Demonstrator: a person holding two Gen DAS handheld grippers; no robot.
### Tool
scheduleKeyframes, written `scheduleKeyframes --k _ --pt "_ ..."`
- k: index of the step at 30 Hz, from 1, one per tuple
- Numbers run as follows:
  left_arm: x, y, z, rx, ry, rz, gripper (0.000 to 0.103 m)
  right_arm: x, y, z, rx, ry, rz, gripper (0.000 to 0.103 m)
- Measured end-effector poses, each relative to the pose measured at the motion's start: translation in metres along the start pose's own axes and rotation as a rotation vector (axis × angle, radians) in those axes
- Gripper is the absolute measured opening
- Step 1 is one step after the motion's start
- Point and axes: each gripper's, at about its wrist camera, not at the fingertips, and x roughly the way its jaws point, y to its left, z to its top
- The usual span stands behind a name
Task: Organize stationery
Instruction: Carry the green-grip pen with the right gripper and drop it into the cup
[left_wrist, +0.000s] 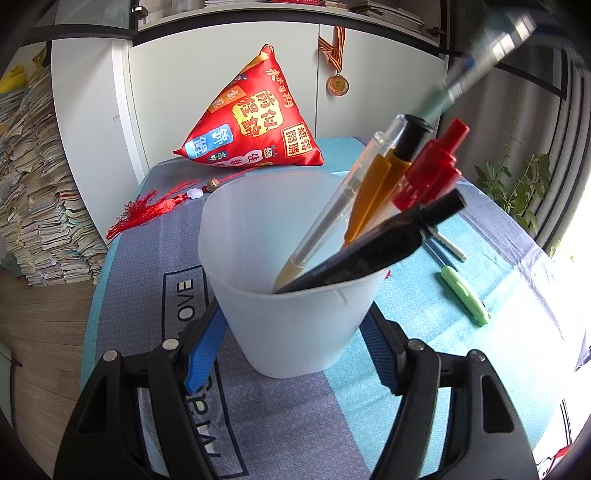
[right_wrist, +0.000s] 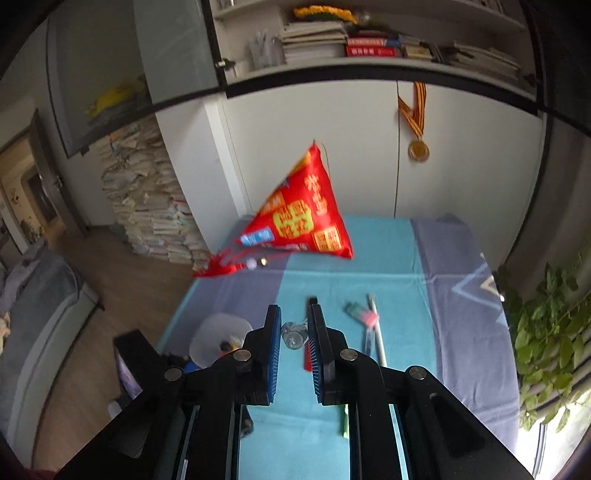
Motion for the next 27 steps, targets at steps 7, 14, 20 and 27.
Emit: scheduleKeyframes --k 7,14,20,27 --pt "0.001 0.0 0.0 -0.001 0.002 0.0 0.07 0.018 0.029 0.037 -0.004 -0.001 0.088 0.015" --pt "0.001 0.0 0.0 0.0 0.002 0.0 0.07 0.029 0.043 0.035 -0.008 -0.004 0.123 0.015" --pt "0.001 0.0 0.001 0.002 0.002 0.001 0.07 0.022 0.047 0.046 -0.009 -0.05 0.129 0.015" --pt "0.001 -0.001 0.001 0.003 0.004 0.001 0.07 0.04 0.05 0.037 -0.014 -0.014 0.129 0.014"
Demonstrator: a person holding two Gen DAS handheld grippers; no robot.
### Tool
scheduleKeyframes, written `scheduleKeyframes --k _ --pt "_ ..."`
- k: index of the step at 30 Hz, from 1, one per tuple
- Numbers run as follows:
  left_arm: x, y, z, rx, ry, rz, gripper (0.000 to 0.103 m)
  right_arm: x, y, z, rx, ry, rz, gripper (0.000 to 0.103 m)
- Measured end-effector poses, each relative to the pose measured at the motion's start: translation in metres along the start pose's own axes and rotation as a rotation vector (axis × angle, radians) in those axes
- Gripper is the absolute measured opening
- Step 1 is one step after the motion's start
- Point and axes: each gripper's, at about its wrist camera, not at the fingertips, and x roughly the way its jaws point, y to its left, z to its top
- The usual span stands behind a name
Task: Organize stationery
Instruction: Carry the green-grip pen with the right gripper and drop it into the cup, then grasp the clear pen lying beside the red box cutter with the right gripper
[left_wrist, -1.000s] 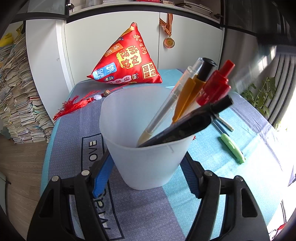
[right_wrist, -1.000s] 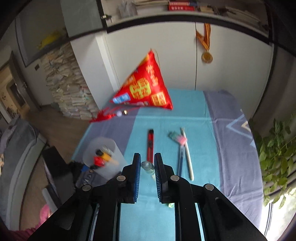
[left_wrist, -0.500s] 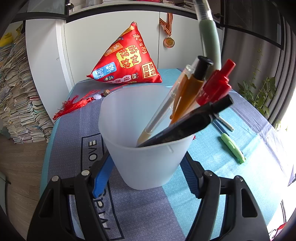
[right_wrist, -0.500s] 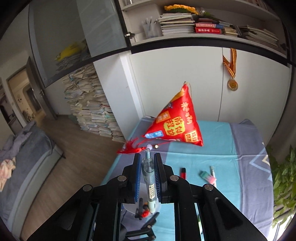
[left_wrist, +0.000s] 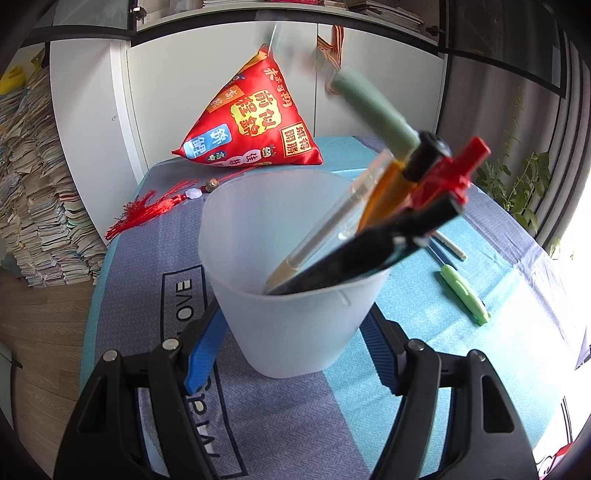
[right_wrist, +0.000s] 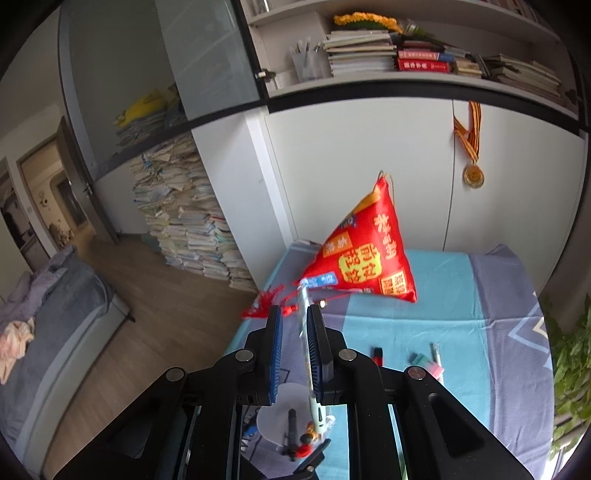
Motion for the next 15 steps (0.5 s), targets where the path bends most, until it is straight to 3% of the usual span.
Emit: scheduleKeyframes --k 11,15 --pt "0.001 0.0 0.0 -0.001 0.003 0.001 0.07 0.004 -0.003 -0.002 0.005 0.021 0.003 0.014" --pt "0.001 0.0 0.0 -0.001 0.003 0.001 0.07 0.024 -0.018 -0.006 0.011 0.094 -0.036 0.014"
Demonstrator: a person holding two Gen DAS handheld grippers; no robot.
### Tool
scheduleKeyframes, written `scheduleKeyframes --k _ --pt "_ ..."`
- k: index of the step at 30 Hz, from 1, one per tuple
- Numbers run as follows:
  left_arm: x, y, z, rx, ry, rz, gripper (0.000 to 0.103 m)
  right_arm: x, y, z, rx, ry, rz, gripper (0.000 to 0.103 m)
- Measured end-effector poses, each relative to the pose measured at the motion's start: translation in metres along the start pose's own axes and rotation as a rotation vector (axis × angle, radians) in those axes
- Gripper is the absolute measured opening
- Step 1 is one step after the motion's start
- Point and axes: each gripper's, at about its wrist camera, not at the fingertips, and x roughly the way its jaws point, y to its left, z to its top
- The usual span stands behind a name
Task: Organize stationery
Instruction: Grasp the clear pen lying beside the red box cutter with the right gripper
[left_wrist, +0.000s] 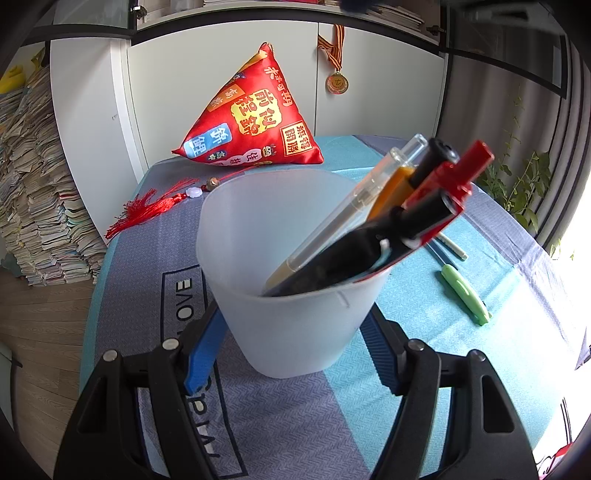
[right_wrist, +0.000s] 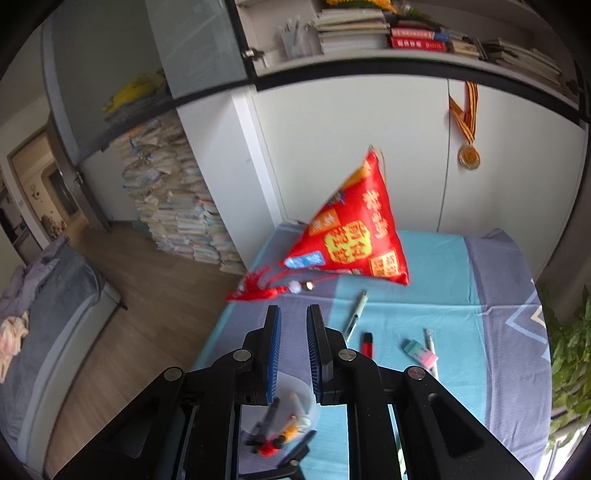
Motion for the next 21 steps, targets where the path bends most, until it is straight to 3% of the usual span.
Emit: scheduleKeyframes --k 10,16,21 --pt "-0.001 0.0 0.001 0.002 -0.004 0.002 0.07 0.114 -0.075 -0.03 0.208 0.401 0.041 0.015" --pt "0.0 0.001 0.001 0.002 -0.001 0.003 0.069 0.153 -0.098 -0.048 0.346 0.482 0.145 0.015" --pt "0.0 0.003 0.001 -0.007 -0.003 0.003 0.069 0.16 -0.098 -0.051 0.349 0.468 0.101 0.015"
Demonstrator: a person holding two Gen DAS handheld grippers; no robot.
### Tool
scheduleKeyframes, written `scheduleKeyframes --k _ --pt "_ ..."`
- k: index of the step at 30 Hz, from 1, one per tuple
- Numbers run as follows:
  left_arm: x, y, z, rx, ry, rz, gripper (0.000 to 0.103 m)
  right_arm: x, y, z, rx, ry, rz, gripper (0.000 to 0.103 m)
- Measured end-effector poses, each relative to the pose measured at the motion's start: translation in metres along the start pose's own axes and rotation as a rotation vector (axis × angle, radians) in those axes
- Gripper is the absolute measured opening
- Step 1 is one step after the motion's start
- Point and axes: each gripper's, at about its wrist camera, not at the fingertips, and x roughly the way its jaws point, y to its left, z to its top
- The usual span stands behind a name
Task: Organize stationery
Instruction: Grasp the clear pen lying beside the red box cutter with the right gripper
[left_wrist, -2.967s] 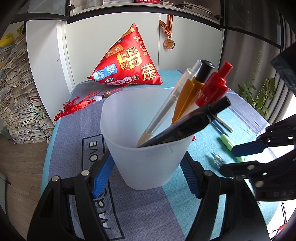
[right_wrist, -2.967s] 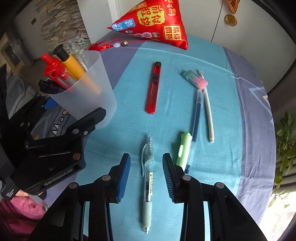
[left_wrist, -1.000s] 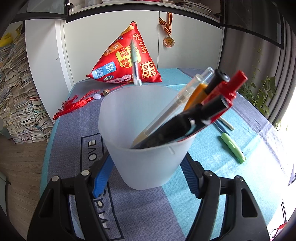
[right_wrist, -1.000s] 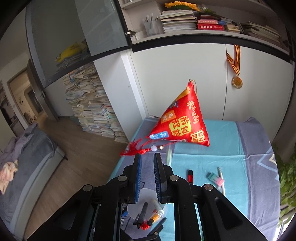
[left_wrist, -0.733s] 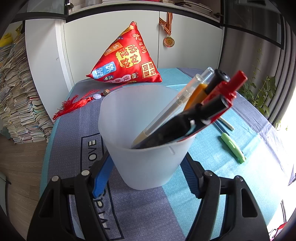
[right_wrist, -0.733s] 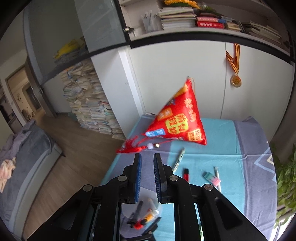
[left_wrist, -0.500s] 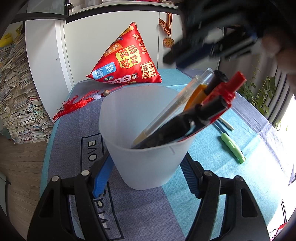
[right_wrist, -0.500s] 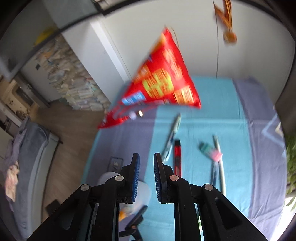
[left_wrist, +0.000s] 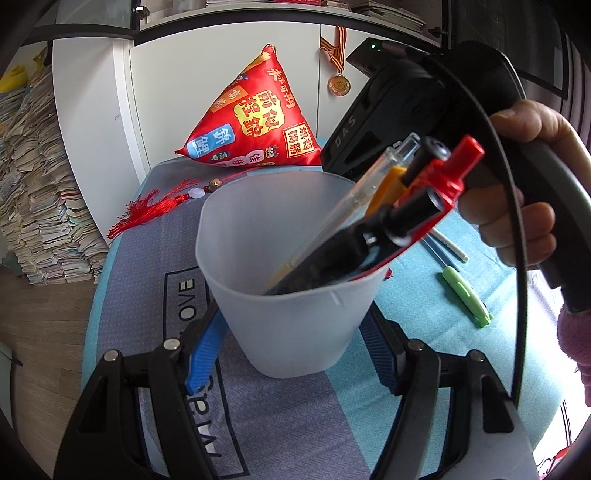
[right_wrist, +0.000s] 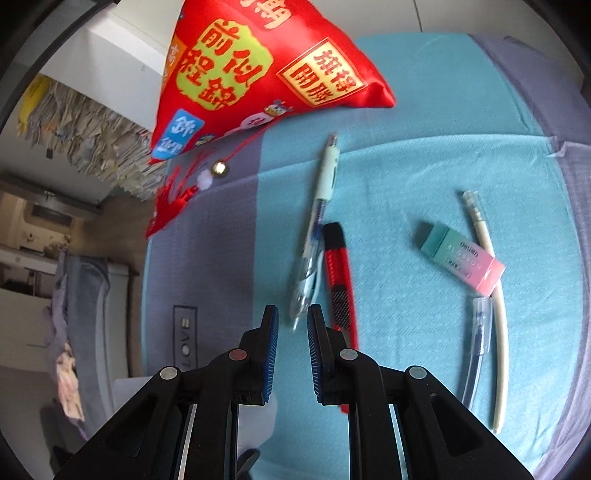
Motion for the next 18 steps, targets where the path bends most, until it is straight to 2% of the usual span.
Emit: scheduleKeyframes --k 6,7,9,11,14,18 --pt "0.0 0.001 0.001 -0.003 -0.001 -0.003 0.069 0.005 0.003 0.004 0.009 -0.003 -0.023 0.017" --pt "0.0 0.001 0.001 -0.003 -0.001 -0.003 0.069 0.006 0.005 0.005 0.01 -0.01 -0.031 0.02" --pt "0.0 0.001 0.0 -0.005 -0.002 -0.001 0.069 0.007 0.008 0.006 0.012 -0.024 -0.06 0.034" --pt "-0.001 0.004 0.001 -0.022 -0.005 0.014 0.069 0.01 0.01 0.007 0.001 -0.035 -0.077 0.036" --pt "-0.001 0.012 0.003 -0.054 -0.016 0.1 0.068 0.01 0.014 0.007 -0.03 -0.055 -0.105 0.036" --pt "0.0 0.022 0.006 -0.023 -0.034 0.199 0.068 0.011 0.022 0.006 -0.091 -0.068 -0.155 0.036"
